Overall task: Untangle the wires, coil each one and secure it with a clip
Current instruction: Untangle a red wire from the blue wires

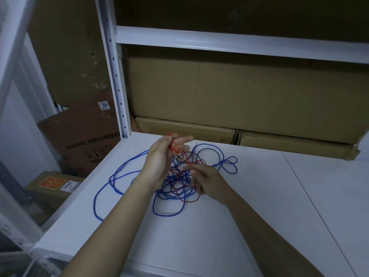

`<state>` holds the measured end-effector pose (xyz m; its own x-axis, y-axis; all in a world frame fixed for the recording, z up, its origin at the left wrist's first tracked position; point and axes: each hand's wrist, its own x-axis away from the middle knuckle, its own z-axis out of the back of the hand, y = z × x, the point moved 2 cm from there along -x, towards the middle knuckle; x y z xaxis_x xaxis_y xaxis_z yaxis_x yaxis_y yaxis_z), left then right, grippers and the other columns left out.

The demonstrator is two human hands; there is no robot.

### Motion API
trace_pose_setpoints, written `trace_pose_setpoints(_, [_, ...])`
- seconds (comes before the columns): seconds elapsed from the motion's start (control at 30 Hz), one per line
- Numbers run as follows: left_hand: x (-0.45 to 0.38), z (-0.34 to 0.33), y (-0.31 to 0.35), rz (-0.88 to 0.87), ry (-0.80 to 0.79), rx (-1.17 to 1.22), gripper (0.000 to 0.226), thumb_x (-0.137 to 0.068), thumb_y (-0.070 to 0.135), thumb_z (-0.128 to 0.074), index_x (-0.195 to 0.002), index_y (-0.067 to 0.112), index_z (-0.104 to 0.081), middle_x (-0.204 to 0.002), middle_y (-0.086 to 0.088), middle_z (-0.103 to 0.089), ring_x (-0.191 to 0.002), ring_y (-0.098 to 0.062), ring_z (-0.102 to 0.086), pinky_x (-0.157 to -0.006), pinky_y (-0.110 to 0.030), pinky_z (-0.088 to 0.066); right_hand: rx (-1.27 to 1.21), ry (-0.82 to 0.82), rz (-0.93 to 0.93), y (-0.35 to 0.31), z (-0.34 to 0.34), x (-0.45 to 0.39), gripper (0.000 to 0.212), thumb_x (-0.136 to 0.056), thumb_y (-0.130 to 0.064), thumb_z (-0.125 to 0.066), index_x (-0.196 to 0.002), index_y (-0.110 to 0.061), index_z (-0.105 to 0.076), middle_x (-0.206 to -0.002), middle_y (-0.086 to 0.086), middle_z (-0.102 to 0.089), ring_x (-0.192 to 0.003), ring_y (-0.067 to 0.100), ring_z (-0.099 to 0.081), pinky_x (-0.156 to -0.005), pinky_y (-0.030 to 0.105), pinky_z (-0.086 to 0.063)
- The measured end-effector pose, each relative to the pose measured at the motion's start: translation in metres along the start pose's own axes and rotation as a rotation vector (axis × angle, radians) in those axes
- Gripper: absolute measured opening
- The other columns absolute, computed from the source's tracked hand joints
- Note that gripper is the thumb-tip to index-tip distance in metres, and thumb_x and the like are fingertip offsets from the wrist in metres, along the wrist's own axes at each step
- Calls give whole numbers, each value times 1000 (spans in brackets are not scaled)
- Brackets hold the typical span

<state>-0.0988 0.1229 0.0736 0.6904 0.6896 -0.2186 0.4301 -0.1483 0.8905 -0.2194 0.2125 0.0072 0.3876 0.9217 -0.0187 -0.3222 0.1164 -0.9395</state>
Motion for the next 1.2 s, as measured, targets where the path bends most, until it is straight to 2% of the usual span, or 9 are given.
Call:
trace_pose_setpoints(0.2, [-5,0,-15,-58,-24,-489,21,-106,18,-28,-110,8,-46,-117,6,-66,-106,-1,-63,-86,-6,-44,829,-5,342,-18,-12,24,24,-101,-31,-43,-109,-16,-60,-76,-8,-58,-67,11,-51,-54,23,-28])
trace_pose_setpoints(0.33, [-1,10,-33,-78,-148,-1063,20,-106,23,-26,-108,23,-46,-98,29,-58,-94,27,-47,-113,-27,-4,711,218,586,-30,-3,29,15,-93,-22,-53,-85,-16,-64,-61,-10,-53,-59,8,-43,-48,17,-26])
trace_pose_setpoints(0.4, [0,13,-38,-37,-198,-1186,21,-106,24,-26,-104,21,-47,-80,21,-55,-84,18,-47,-112,-33,-9,722,299,648,-29,8,25,20,-93,-26,-51,-91,-17,-69,-70,-10,-64,-61,9,-52,-52,19,-42])
trace_pose_setpoints(0.5, [3,15,-40,21,-224,-1075,27,-105,24,-31,-89,19,-52,-71,6,-55,-70,-4,-48,-87,-35,-35,815,429,759,-28,26,21,24,-91,-31,-54,-94,-17,-73,-83,-4,-72,-72,10,-62,-64,22,-48])
trace_pose_setpoints(0.67, [12,1,-27,135,-396,-657,38,-104,22,-32,-75,13,-54,-55,7,-42,-53,-11,-33,-60,-30,-26,557,555,580,-35,52,14,19,-81,-43,-66,-76,-27,-75,-70,-19,-61,-63,1,-50,-61,12,-40])
trace_pose_setpoints(0.8, [16,-1,-20,192,-403,-253,33,-98,23,-40,-71,12,-54,-57,3,-36,-56,-13,-27,-66,-38,-13,324,345,233,-32,51,8,15,-90,-31,-62,-92,-28,-77,-77,-25,-63,-75,-4,-60,-75,24,-48])
trace_pose_setpoints(1.0, [10,-10,-12,60,-178,-43,33,-104,13,-26,-85,6,-52,-61,-1,-52,-59,-14,-40,-70,-25,-36,485,215,216,-26,22,13,27,-101,-34,-43,-101,-26,-69,-69,-14,-57,-61,-1,-50,-60,20,-35])
trace_pose_setpoints(1.1, [6,-12,-10,16,-122,-164,31,-105,15,-24,-102,6,-54,-84,0,-73,-66,-12,-56,-68,-17,-47,862,128,305,-20,-2,16,32,-103,-32,-34,-121,-19,-58,-90,1,-66,-78,18,-60,-64,28,-38])
trace_pose_setpoints(1.2, [3,-6,-14,-38,-60,-465,27,-106,20,-26,-111,9,-50,-105,5,-72,-83,-5,-66,-78,-9,-46,951,168,469,-15,-21,21,37,-102,-32,-30,-105,-10,-59,-80,10,-66,-68,31,-62,-56,33,-42])
